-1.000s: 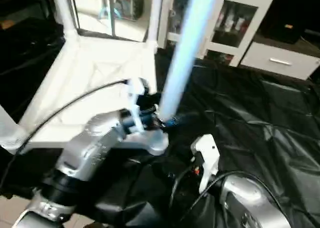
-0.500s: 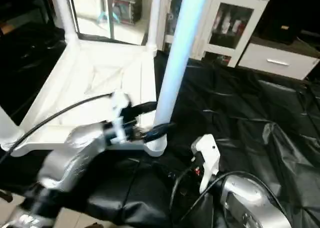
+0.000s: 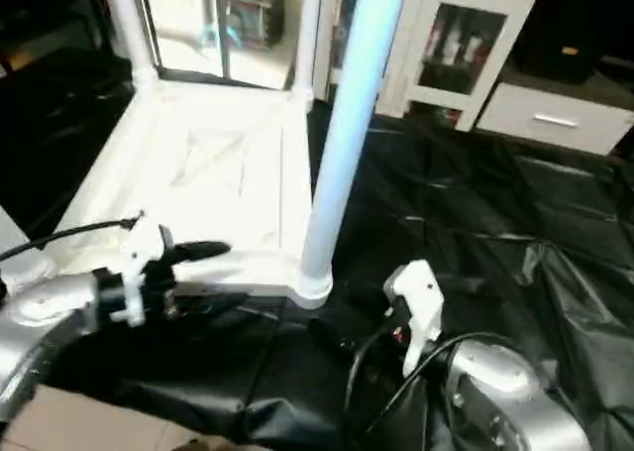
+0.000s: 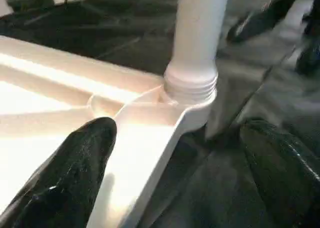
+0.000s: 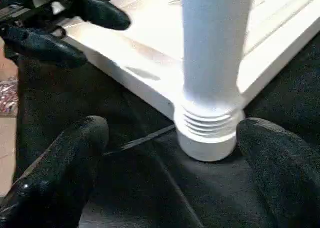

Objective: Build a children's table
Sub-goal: Rotate table base

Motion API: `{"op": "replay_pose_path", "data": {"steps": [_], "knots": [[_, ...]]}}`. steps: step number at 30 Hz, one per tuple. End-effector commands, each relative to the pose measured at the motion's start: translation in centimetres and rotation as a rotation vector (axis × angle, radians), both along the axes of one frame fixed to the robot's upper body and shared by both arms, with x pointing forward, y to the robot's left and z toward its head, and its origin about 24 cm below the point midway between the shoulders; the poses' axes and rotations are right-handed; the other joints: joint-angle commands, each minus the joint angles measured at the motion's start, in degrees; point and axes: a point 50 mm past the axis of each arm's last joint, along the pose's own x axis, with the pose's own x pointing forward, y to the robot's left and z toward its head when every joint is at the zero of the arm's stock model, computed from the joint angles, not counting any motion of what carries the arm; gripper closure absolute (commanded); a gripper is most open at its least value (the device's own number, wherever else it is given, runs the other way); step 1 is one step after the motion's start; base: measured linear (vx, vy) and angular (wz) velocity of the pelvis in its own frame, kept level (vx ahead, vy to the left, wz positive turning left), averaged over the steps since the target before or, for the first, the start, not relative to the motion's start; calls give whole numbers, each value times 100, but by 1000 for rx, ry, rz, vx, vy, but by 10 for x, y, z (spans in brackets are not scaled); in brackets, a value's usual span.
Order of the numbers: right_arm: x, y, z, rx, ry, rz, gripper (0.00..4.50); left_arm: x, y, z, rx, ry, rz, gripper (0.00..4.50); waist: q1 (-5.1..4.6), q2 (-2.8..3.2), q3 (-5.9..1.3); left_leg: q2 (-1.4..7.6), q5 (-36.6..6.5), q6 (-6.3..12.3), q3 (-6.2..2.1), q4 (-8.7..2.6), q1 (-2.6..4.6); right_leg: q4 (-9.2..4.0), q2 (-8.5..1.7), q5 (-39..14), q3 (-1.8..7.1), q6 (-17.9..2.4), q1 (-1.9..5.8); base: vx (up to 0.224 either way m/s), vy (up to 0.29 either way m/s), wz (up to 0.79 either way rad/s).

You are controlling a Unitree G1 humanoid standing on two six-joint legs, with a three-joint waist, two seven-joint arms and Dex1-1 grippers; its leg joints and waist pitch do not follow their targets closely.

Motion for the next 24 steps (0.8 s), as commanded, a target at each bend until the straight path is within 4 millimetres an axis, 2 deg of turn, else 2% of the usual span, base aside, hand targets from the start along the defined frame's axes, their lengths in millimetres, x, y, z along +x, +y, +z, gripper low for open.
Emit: {"op": "replay_pose_path", "data": {"steps": [1, 2, 3, 4, 5, 6, 7, 9, 10, 11, 15, 16, 18, 20, 21, 22, 24], "knots": [[2, -3, 8, -10, -39, 7, 0, 3, -7, -1, 30, 8, -44, 9, -3, 115, -259, 369, -1577, -215, -159, -553, 86, -428, -388, -1191, 279, -909, 103, 0, 0, 0], [2, -7, 7, -19, -38, -2, 0, 9, -13, -3, 32, 10, -49, 9, 6, 148, -270, 369, -1528, -220, -161, -547, 84, -412, -390, -1087, 278, -936, 109, 0, 0, 0], [2, -11, 6, -34, -39, -14, 0, 16, -20, -3, 9, 24, -68, 9, 21, 95, -280, 360, -1347, -196, -145, -529, 79, -399, -388, -911, 278, -969, 118, 0, 0, 0], [4, -15, 8, -43, -41, -22, 0, 19, -25, -2, 9, 21, -76, 9, 28, 75, -290, 360, -1214, -182, -130, -514, 74, -387, -395, -751, 280, -1012, 128, 0, 0, 0], [6, -19, 10, -48, -50, -46, 0, 25, -29, -3, 42, 17, -103, 9, 34, 94, -307, 363, -1029, -165, -148, -508, 36, -347, -410, -523, 272, -1065, 172, 0, 0, 0], [7, -20, 10, -54, -54, -49, 0, 28, -31, -4, 59, 11, -112, 9, 19, 81, -290, 348, -1038, -130, -131, -510, 34, -379, -389, -569, 274, -1041, 153, 0, 0, 0], [6, -19, 11, -58, -57, -39, 0, 32, -33, -3, 58, 14, -113, 9, 14, 127, -320, 340, -1001, -129, -137, -487, 49, -359, -394, -511, 270, -1041, 168, 0, 0, 0], [3, -20, 11, -66, -50, -20, 0, 36, -39, -2, 43, 28, -124, 43, -8, 73, -333, 345, -826, -70, -133, -465, 31, -335, -402, -233, 266, -1131, 196, 0, 0, 0], [3, -20, 11, -66, -50, -20, 0, 37, -40, -2, 43, 29, -125, 43, -5, 77, -340, 346, -766, -44, -139, -459, 23, -318, -408, -149, 262, -1171, 207, 0, 0, 0], [1, -20, 8, -85, -40, -20, 0, 35, -41, -5, 67, 54, -172, 45, -33, 29, -340, 348, -654, 63, -132, -448, 9, -315, -414, -91, 259, -1225, 214, 0, 0, 0], [2, -18, 9, -87, -37, -28, 0, 34, -39, -5, 85, 77, -206, 83, -53, 50, -331, 365, -679, 143, -120, -447, 24, -330, -413, -290, 261, -1273, 189, 0, 0, 0], [5, -17, 9, -86, -39, -35, 0, 34, -37, -7, 101, 101, -229, 83, -53, 112, -318, 363, -778, 113, -122, -454, 35, -343, -410, -435, 261, -1272, 172, 0, 0, 0], [6, -17, 10, -94, -41, -32, 0, 35, -35, -9, 123, 127, -243, 93, -65, 76, -311, 365, -969, 44, -118, -468, 45, -368, -400, -683, 263, -1230, 166, 0, 0, 0], [7, -18, 10, -96, -41, -29, 0, 38, -31, -13, 169, 120, -233, 114, -53, 77, -313, 367, -1040, -9, -123, -477, 52, -378, -409, -808, 268, -1175, 160, 0, 0, 0], [8, -18, 10, -96, -42, -28, 0, 41, -29, -15, 197, 112, -223, 123, -52, 55, -313, 371, -1023, -6, -120, -475, 52, -381, -409, -774, 268, -1175, 158, 0, 0, 0], [9, -17, 11, -97, -44, -28, 0, 42, -28, -16, 215, 106, -215, 123, -40, 97, -320, 369, -976, -5, -123, -470, 57, -365, -411, -680, 268, -1178, 157, 0, 0, 0], [10, -16, 11, -98, -49, -25, 0, 44, -27, -18, 230, 96, -197, 132, -49, 82, -334, 373, -858, 5, -128, -465, 43, -341, -410, -450, 264, -1199, 173, 0, 0, 0]]}}
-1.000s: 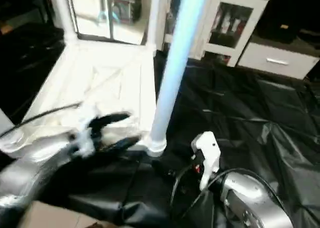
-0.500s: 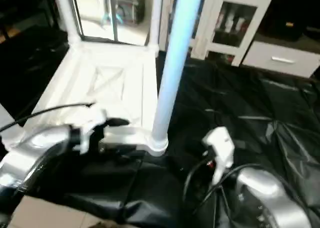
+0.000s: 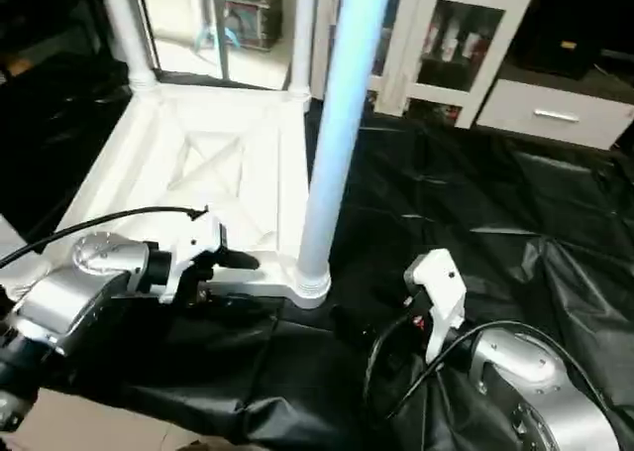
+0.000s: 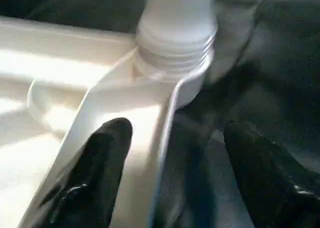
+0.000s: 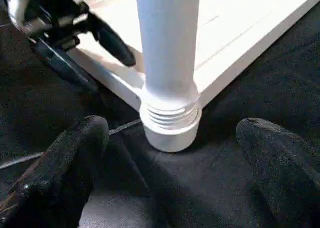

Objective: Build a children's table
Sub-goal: Rotate table base

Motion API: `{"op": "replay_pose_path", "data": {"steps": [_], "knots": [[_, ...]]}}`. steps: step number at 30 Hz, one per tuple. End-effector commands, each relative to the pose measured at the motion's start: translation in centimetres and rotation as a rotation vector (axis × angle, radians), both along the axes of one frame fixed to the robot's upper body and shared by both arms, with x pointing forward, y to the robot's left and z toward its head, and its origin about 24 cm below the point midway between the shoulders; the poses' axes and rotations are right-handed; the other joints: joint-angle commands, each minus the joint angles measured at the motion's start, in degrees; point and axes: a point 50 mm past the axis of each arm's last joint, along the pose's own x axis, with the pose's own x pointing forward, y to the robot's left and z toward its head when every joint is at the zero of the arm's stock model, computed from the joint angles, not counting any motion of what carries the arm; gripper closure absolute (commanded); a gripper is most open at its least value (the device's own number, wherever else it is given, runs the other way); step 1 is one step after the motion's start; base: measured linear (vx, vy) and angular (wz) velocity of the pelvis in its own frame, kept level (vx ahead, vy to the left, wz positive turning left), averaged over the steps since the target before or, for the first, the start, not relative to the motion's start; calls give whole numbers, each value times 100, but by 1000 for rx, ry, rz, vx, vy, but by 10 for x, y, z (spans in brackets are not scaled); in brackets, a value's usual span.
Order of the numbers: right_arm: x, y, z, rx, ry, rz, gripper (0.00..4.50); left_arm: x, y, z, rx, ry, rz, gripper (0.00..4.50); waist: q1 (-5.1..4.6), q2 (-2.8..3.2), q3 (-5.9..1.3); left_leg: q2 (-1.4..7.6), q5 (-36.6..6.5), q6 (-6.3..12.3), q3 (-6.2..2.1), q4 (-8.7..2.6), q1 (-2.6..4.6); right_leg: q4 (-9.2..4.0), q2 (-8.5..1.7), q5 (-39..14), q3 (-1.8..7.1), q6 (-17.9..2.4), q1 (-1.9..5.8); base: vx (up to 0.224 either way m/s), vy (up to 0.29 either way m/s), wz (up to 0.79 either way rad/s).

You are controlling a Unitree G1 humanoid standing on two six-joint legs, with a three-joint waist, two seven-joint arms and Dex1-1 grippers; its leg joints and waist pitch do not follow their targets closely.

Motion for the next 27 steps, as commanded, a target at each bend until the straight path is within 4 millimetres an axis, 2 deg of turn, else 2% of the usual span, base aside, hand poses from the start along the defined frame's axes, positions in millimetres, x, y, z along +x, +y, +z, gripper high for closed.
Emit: {"op": "replay_pose_path", "data": {"steps": [1, 2, 4, 6, 7, 10, 11, 13, 17, 18, 19, 20, 24, 27], "knots": [[3, 1, 2, -16, -8, 5, 0, 6, -2, 0, 35, -42, 16, 145, -4, 61, -324, 364, -812, 19, -138, -459, 55, -344, -417, -312, 263, -1230, 201, 0, 0, 0], [4, 2, 2, -15, -9, 6, 0, 7, -2, -1, 43, -47, 20, 158, -5, 33, -333, 362, -745, 51, -135, -450, 53, -332, -419, -192, 259, -1268, 211, 0, 0, 0], [4, 2, 2, -14, -9, 6, 0, 9, -1, -3, 60, -54, 28, 173, -5, 25, -329, 362, -687, 97, -128, -447, 47, -330, -422, -130, 262, -1305, 214, 0, 0, 0], [5, 3, 2, -13, -9, 7, 0, 9, 1, -5, 71, -48, 32, 191, 12, 49, -328, 364, -712, 100, -130, -444, 54, -334, -432, -188, 262, -1320, 212, 0, 0, 0], [5, 3, 1, -11, -8, 9, 0, 9, 3, -6, 77, -40, 29, 210, 5, 37, -325, 366, -741, 97, -129, -451, 55, -340, -426, -231, 260, -1317, 208, 0, 0, 0], [4, 3, 1, -9, -6, 11, 0, 11, 4, -8, 78, -30, 23, 225, 9, 42, -322, 372, -842, 55, -135, -460, 61, -346, -438, -355, 263, -1309, 206, 0, 0, 0], [4, 3, 1, -10, -6, 11, 0, 11, 3, -9, 74, -26, 19, 246, 7, 46, -316, 369, -857, 53, -131, -463, 60, -357, -433, -379, 265, -1309, 199, 0, 0, 0], [4, 3, 0, -10, -6, 10, 0, 11, 3, -11, 86, -16, -5, 260, 11, 64, -319, 370, -869, 35, -134, -462, 61, -352, -437, -360, 267, -1313, 201, 0, 0, 0], [5, 2, 1, -11, -8, 1, 0, 8, 2, -13, 104, -2, -33, 291, 5, 58, -323, 376, -837, 35, -134, -461, 62, -339, -435, -229, 265, -1345, 205, 0, 0, 0], [5, 1, 1, -12, -9, -2, 0, 9, 2, -13, 105, -3, -34, 299, 3, 78, -321, 377, -878, 27, -134, -464, 66, -346, -436, -245, 265, -1356, 203, 0, 0, 0], [5, 1, 1, -12, -10, -4, 0, 9, 2, -14, 107, -5, -34, 308, 5, 71, -322, 373, -910, 22, -133, -463, 63, -347, -437, -271, 267, -1361, 208, 0, 0, 0], [4, 1, 1, -12, -10, -5, 0, 8, 1, -16, 117, -2, -46, 314, 9, 96, -319, 372, -938, 14, -138, -466, 61, -351, -442, -317, 268, -1358, 208, 0, 0, 0], [3, 1, 1, -13, -10, -5, 0, 7, 1, -19, 141, -4, -67, 348, 6, 73, -309, 374, -1056, -9, -140, -480, 61, -382, -446, -556, 273, -1293, 210, 0, 0, 0], [4, 0, 1, -15, -10, -8, 0, 6, 0, -21, 177, 9, -103, 379, 2, 86, -318, 378, -1061, -6, -140, -478, 69, -385, -445, -598, 274, -1265, 204, 0, 0, 0]]}}
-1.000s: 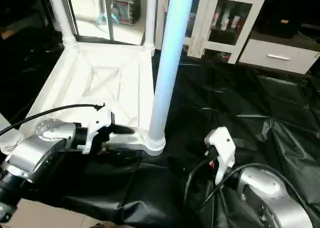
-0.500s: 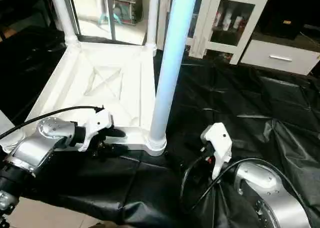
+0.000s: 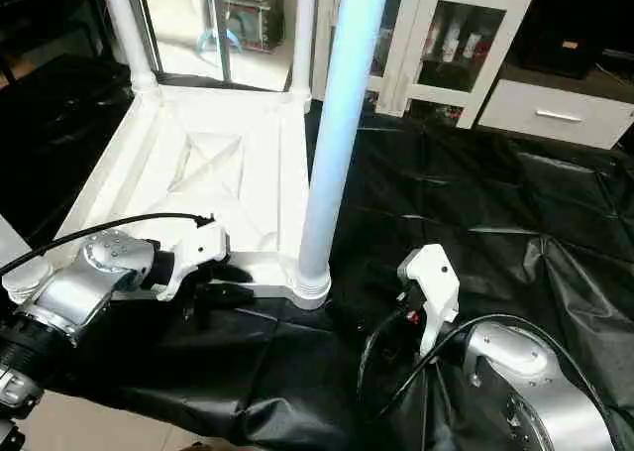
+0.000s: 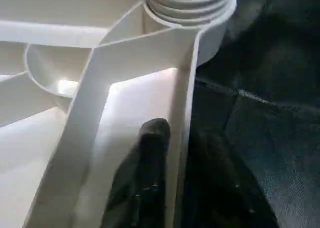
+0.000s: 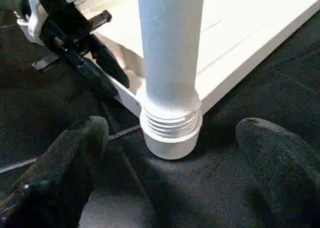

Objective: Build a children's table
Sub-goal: Rotate table base, then rotate leg to tighten

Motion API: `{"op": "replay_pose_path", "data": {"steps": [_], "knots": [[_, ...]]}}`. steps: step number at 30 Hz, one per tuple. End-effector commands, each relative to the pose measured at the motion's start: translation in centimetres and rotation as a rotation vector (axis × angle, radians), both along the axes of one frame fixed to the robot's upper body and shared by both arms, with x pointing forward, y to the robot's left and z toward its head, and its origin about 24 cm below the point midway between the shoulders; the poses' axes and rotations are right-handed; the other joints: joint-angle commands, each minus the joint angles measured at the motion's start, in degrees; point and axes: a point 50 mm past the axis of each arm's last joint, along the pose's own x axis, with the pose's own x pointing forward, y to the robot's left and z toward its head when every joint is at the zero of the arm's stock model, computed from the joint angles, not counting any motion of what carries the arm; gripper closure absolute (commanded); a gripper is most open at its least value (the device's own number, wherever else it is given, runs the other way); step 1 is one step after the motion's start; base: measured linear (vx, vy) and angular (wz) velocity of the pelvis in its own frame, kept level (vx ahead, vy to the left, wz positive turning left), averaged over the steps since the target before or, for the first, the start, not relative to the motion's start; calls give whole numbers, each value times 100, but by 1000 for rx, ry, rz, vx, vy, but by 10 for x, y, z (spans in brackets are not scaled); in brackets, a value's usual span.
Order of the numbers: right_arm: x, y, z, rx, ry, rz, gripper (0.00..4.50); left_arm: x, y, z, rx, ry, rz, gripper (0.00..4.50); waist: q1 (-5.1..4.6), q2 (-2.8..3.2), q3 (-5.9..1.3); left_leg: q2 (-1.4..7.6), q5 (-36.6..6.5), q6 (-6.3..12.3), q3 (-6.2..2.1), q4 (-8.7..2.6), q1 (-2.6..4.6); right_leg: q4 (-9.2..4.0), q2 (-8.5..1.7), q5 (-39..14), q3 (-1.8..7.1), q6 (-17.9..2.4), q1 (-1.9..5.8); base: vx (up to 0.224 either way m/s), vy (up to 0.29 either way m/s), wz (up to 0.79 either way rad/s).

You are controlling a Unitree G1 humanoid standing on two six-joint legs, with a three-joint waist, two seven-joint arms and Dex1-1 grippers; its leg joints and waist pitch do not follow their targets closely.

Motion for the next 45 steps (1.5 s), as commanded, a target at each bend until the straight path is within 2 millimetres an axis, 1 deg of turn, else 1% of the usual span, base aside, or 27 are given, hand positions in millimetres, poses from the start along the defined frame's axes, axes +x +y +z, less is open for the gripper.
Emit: {"op": "replay_pose_path", "data": {"steps": [1, 4, 5, 9, 10, 12, 14, 15, 17, 20, 21, 25, 27, 28, 29, 31, 33, 34, 35, 36, 37, 38, 41, 42, 43, 44, 45], "knots": [[2, -5, 2, -13, -7, -18, 0, -5, -1, -9, 52, 42, -37, 390, -5, 30, -288, 378, -1020, -2, -144, -478, 53, -377, -447, -565, 275, -1266, 200, 0, 0, 0], [2, -5, 2, -13, -10, -20, 0, -5, 0, -11, 86, 36, -54, 411, -8, 34, -291, 376, -1017, 10, -143, -478, 52, -379, -443, -554, 272, -1265, 195, 0, 0, 0], [3, -5, 3, -10, -14, -25, 0, -4, 0, -10, 75, 24, -40, 434, -13, 29, -295, 374, -976, 25, -139, -472, 46, -374, -444, -485, 273, -1279, 199, 0, 0, 0], [4, -5, 3, -8, -19, -35, 0, -1, -2, -8, 49, 10, -25, 447, -12, 37, -295, 379, -957, 48, -138, -475, 50, -376, -448, -513, 269, -1291, 193, 0, 0, 0], [6, -6, 3, 8, -24, -63, 0, -1, -6, -6, -6, 6, -9, 447, -22, 26, -294, 375, -957, 44, -135, -472, 38, -376, -446, -509, 271, -1297, 198, 0, 0, 0], [7, -6, 2, 14, -24, -78, 0, -1, -8, -5, -26, 7, -7, 447, -25, 12, -291, 371, -971, 58, -133, -474, 37, -388, -455, -601, 273, -1294, 192, 0, 0, 0], [10, -8, -1, 13, -17, -114, 0, -5, -11, -9, -25, 10, -20, 447, -23, 14, -293, 369, -964, 67, -130, -470, 41, -397, -454, -704, 274, -1275, 185, 0, 0, 0], [10, -8, -3, 8, -13, -127, 0, -7, -12, -12, -17, 9, -22, 447, -25, 33, -291, 370, -960, 64, -132, -474, 37, -399, -449, -716, 273, -1262, 182, 0, 0, 0], [11, -10, -5, 4, -5, -151, 0, -10, -16, -16, -32, 8, -12, 447, -36, 21, -296, 376, -916, 73, -133, -475, 33, -389, -444, -641, 268, -1253, 188, 0, 0, 0], [12, -12, -6, -2, -4, -169, 0, -12, -20, -15, -60, 2, -4, 447, -35, 22, -298, 366, -900, 129, -120, -466, 30, -404, -444, -680, 273, -1226, 186, 0, 0, 0], [13, -16, -9, -6, 10, -196, 0, -14, -28, -15, -97, -1, 11, 447, -39, 23, -298, 372, -900, 135, -120, -469, 28, -400, -446, -702, 275, -1219, 185, 0, 0, 0], [13, -16, -12, -18, 14, -175, 0, -17, -36, -16, -111, 10, -2, 447, -32, 25, -291, 364, -950, 167, -116, -469, 23, -432, -449, -914, 275, -1170, 179, 0, 0, 0], [13, -14, -12, -15, 8, -159, 0, -17, -39, -15, -124, 8, -3, 447, -32, 6, -293, 357, -943, 199, -108, -462, 22, -448, -443, -1062, 278, -1099, 165, 0, 0, 0], [14, -12, -11, -9, 4, -145, 0, -17, -42, -14, -132, 7, -5, 447, -31, -16, -297, 355, -919, 223, -107, -460, 14, -450, -443, -1090, 279, -1060, 169, 0, 0, 0], [17, -6, -7, 8, -9, -115, 0, -17, -46, -13, -135, 4, -7, 447, -37, 5, -296, 358, -905, 235, -113, -464, 16, -445, -443, -1129, 276, -1045, 163, 0, 0, 0], [21, -1, -3, 18, -25, -89, 0, -20, -51, -11, -153, 20, -25, 447, -49, 2, -300, 361, -883, 242, -111, -463, 16, -442, -439, -1126, 274, -1041, 159, 0, 0, 0], [23, -2, -3, 12, -27, -90, 0, -20, -50, -12, -125, 38, 10, 447, -51, 2, -310, 377, -762, 260, -103, -456, 22, -419, -441, -980, 277, -1076, 154, 0, 0, 0], [25, -3, -3, 5, -29, -96, 0, -19, -50, -13, -98, 36, 28, 447, -34, -41, -318, 373, -688, 303, -83, -438, 40, -418, -426, -848, 276, -1111, 137, 0, 0, 0], [28, -4, -4, -5, -35, -107, 0, -17, -50, -16, -60, 28, 83, 447, -29, -30, -319, 369, -574, 332, -95, -440, 15, -389, -431, -718, 270, -1157, 156, 0, 0, 0], [28, -3, -4, -5, -35, -108, 0, -17, -50, -16, -60, 27, 86, 447, -36, -51, -321, 366, -535, 352, -87, -436, 10, -390, -425, -671, 266, -1163, 158, 0, 0, 0], [30, -3, -4, -4, -36, -109, 0, -17, -51, -17, -57, 21, 98, 447, -30, -45, -320, 365, -510, 369, -91, -432, 7, -389, -431, -650, 265, -1167, 160, 0, 0, 0], [30, -2, -5, -4, -37, -108, 0, -18, -53, -17, -59, 18, 90, 447, -39, -74, -306, 357, -564, 383, -88, -435, -7, -415, -436, -779, 264, -1142, 163, 0, 0, 0], [31, -1, -5, -1, -37, -107, 0, -19, -55, -17, -70, 10, 85, 447, -44, -85, -288, 358, -776, 319, -95, -455, 7, -461, -439, -1164, 269, -1026, 149, 0, 0, 0], [31, 0, -6, 1, -37, -104, 0, -20, -57, -17, -78, 4, 84, 447, -47, -100, -282, 363, -818, 297, -99, -461, 4, -465, -439, -1245, 271, -989, 146, 0, 0, 0], [31, 1, -6, 3, -36, -101, 0, -21, -59, -17, -89, -4, 74, 447, -47, -100, -282, 363, -818, 297, -99, -461, 4, -465, -439, -1245, 271, -989, 146, 0, 0, 0], [30, 2, -7, 6, -35, -95, 0, -19, -62, -15, -107, -25, 92, 421, -33, -116, -287, 369, -824, 283, -106, -468, 6, -463, -444, -1306, 270, -940, 142, 0, 0, 0], [30, 2, -7, 6, -35, -94, 0, -19, -63, -15, -108, -26, 94, 404, -38, -116, -279, 371, -832, 281, -104, -470, 11, -470, -441, -1301, 269, -939, 132, 0, 0, 0]]}}
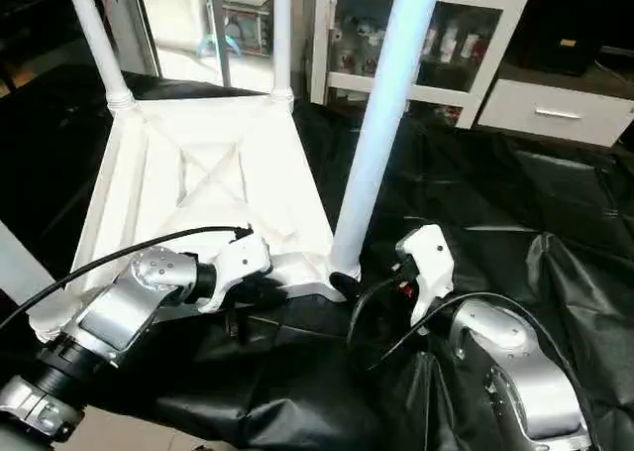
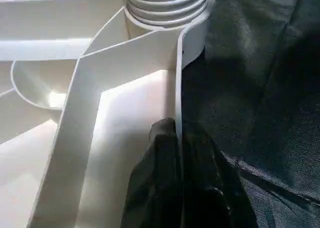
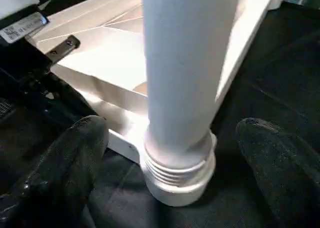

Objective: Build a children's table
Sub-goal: Rotate leg to tighten

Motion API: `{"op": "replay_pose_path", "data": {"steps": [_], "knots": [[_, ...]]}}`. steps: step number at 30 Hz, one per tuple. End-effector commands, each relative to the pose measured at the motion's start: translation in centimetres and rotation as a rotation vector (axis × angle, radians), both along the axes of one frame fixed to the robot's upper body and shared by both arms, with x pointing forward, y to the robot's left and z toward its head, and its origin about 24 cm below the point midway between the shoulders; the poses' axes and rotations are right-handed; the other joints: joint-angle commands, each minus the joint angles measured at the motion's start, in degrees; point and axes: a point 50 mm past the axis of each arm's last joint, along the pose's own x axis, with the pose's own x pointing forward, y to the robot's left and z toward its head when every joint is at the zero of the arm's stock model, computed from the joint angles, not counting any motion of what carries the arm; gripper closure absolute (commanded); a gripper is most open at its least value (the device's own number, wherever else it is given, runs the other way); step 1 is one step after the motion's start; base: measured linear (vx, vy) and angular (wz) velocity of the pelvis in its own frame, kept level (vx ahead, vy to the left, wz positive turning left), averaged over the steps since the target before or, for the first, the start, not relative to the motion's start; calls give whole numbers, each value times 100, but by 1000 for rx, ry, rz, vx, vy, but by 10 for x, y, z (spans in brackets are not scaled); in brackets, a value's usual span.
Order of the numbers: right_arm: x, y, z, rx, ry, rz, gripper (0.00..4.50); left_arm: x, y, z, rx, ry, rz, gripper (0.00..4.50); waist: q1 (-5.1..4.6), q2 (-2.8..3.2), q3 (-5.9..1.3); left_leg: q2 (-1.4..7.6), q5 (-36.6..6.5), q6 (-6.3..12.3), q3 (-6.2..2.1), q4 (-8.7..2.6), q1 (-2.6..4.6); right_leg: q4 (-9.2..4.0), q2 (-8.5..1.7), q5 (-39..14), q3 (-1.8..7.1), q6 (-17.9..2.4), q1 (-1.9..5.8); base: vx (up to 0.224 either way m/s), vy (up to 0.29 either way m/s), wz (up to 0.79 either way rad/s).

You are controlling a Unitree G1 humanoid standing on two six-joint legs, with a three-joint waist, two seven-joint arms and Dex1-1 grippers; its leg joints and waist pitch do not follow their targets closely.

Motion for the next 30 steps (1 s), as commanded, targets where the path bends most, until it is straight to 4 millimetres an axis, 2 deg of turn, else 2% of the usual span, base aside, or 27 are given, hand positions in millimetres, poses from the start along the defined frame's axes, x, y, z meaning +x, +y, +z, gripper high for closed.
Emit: {"op": "replay_pose_path", "data": {"steps": [1, 2, 3, 4, 6, 7, 8, 9, 11, 12, 13, 15, 17, 18, 21, 23, 26, 27, 30], "knots": [[1, 1, 0, -4, -11, 6, 0, -5, -9, -6, -70, 20, 22, 404, -13, -114, -239, 374, -810, 259, -139, -457, 27, -450, -434, -1236, 254, -960, 150, 0, 0, 0], [0, 1, -1, -4, -9, 8, 0, -5, -9, -6, -73, 20, 23, 393, -21, -133, -233, 370, -805, 267, -133, -455, 18, -455, -429, -1204, 256, -973, 150, 0, 0, 0], [0, 1, -1, -4, -8, 8, 0, -5, -9, -5, -71, 19, 12, 387, -10, -98, -247, 373, -772, 258, -132, -449, 21, -451, -433, -1073, 260, -1021, 155, 0, 0, 0], [0, 1, -1, -4, -7, 8, 0, -6, -9, -5, -70, 19, 4, 387, 6, -90, -258, 375, -731, 253, -137, -447, 24, -437, -433, -992, 255, -1031, 156, 0, 0, 0], [-1, 1, -2, 1, -3, 4, 0, -7, -7, -5, -34, 2, -13, 364, -9, -103, -270, 383, -562, 281, -145, -449, 19, -381, -408, -452, 237, -1118, 171, 0, 0, 0], [-2, 1, -2, 3, -3, 3, 0, -7, -5, -6, -19, -1, -17, 364, -10, -88, -267, 383, -556, 287, -147, -450, 18, -373, -407, -397, 237, -1137, 172, 0, 0, 0], [-2, 1, -2, 3, -3, 3, 0, -7, -5, -6, -19, -1, -17, 364, -13, -98, -267, 384, -563, 293, -145, -450, 19, -377, -411, -365, 238, -1155, 175, 0, 0, 0], [-3, 1, -3, 3, -1, 3, 0, -8, -4, -6, -14, 1, -22, 364, -10, -64, -264, 378, -593, 288, -144, -448, 21, -373, -414, -355, 240, -1184, 177, 0, 0, 0], [-5, 2, -4, 4, 1, 1, 0, -9, -1, -9, 6, 5, -37, 364, -15, -97, -257, 383, -680, 273, -139, -452, 14, -393, -424, -414, 247, -1201, 187, 0, 0, 0], [-6, 2, -4, 5, 2, -1, 0, -10, -1, -10, 13, 12, -41, 364, -7, -50, -253, 383, -715, 253, -143, -455, 17, -394, -427, -452, 248, -1197, 184, 0, 0, 0], [-6, 2, -4, 6, 2, -3, 0, -10, -1, -11, 19, 17, -42, 364, -18, -78, -249, 384, -799, 222, -139, -461, 20, -411, -423, -535, 247, -1187, 184, 0, 0, 0], [-6, 2, -4, 6, 2, -3, 0, -10, -1, -11, 19, 18, -42, 364, -22, -76, -243, 389, -873, 178, -148, -475, 23, -414, -422, -664, 245, -1169, 183, 0, 0, 0], [-7, 2, -4, 9, 2, -6, 0, -10, 0, -13, 45, 31, -50, 364, -44, -23, -242, 392, -1017, 83, -153, -488, 41, -433, -409, -752, 249, -1143, 172, 0, 0, 0], [-6, 2, -3, 9, -2, -8, 0, -10, 1, -14, 54, 38, -51, 380, -46, -33, -240, 393, -1027, 71, -154, -489, 40, -431, -409, -729, 250, -1148, 174, 0, 0, 0], [-6, 1, -2, 12, -7, -11, 0, -8, 1, -13, 53, 40, -48, 380, -44, -22, -257, 383, -919, 82, -147, -471, 45, -406, -407, -483, 252, -1200, 179, 0, 0, 0], [-5, 0, 0, 13, -10, -13, 0, -7, 1, -12, 50, 41, -45, 409, -42, -28, -260, 382, -810, 126, -145, -462, 32, -385, -411, -283, 251, -1260, 194, 0, 0, 0], [-3, -3, 2, 9, -20, -4, 0, -8, 0, -8, -12, 80, -73, 426, -44, -23, -253, 378, -861, 142, -140, -466, 35, -396, -409, -390, 250, -1275, 191, 0, 0, 0], [-2, -3, 2, 7, -22, 13, 0, -10, 1, -9, -14, 91, -93, 446, -43, -18, -252, 383, -906, 134, -142, -468, 39, -403, -417, -481, 252, -1278, 190, 0, 0, 0], [0, -3, 2, 2, -25, 28, 0, -12, 2, -9, -12, 100, -109, 446, -47, -17, -255, 384, -901, 129, -143, -469, 42, -392, -411, -457, 248, -1286, 186, 0, 0, 0]]}}
